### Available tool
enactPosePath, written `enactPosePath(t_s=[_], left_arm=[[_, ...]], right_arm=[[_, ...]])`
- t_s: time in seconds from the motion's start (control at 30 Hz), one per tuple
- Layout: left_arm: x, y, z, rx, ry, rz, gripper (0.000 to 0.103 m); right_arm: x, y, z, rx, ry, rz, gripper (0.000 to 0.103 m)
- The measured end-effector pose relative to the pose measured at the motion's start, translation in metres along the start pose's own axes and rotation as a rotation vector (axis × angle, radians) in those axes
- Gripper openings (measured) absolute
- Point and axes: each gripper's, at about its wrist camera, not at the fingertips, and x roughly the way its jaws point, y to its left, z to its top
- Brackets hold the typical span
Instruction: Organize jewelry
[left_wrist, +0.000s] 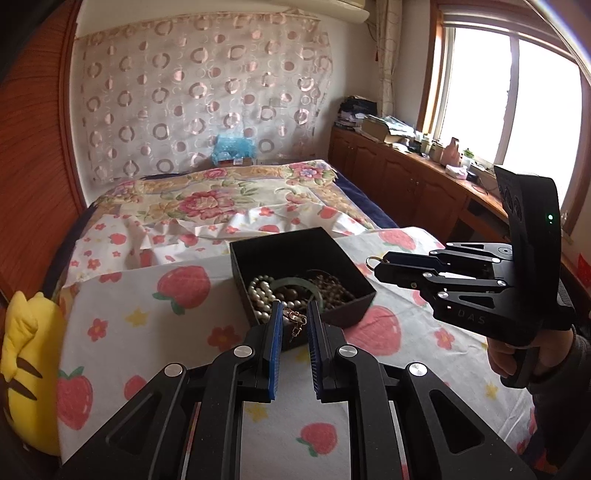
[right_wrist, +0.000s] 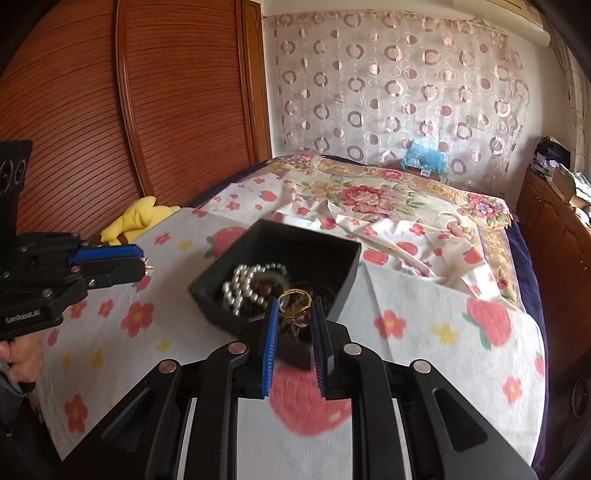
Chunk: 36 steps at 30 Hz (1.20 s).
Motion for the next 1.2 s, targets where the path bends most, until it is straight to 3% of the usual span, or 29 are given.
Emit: enactPosePath(t_s=[0.33, 0.43, 0.97, 1.0, 1.1, 1.2], left_arm=[[0.033, 0.019, 0.015, -0.016, 0.026, -0.003, 0.012], [0.043, 0.020, 0.020, -0.009, 0.035, -0.008, 0.012], [0.078, 0.013, 0.048, 0.022, 0.034, 0.027, 0.012], [0.078, 0.012, 0.049, 0.025, 0.033, 0.029, 0.013], [0.074, 0.011, 0.049, 0.023, 0.021, 0.028, 0.030], [0.068, 0.008, 0.046, 0.022, 0.016, 0.036, 0.031]], right_arm=[[0.051, -0.010, 0.028, -0.024, 0.035, 0.014, 0.020], [0.058, -0.013, 0.031, -0.027, 0.031, 0.006, 0.031], [0.047, -0.035, 0.020, 0.016, 0.015, -0.027, 0.032], [0.046, -0.037, 0.018, 0.021, 0.014, -0.030, 0.032], [0.040, -0.039, 0.014, 0.030, 0.010, -0.039, 0.032], [0.033, -0.039, 0.010, 0.035, 0.005, -0.047, 0.032]])
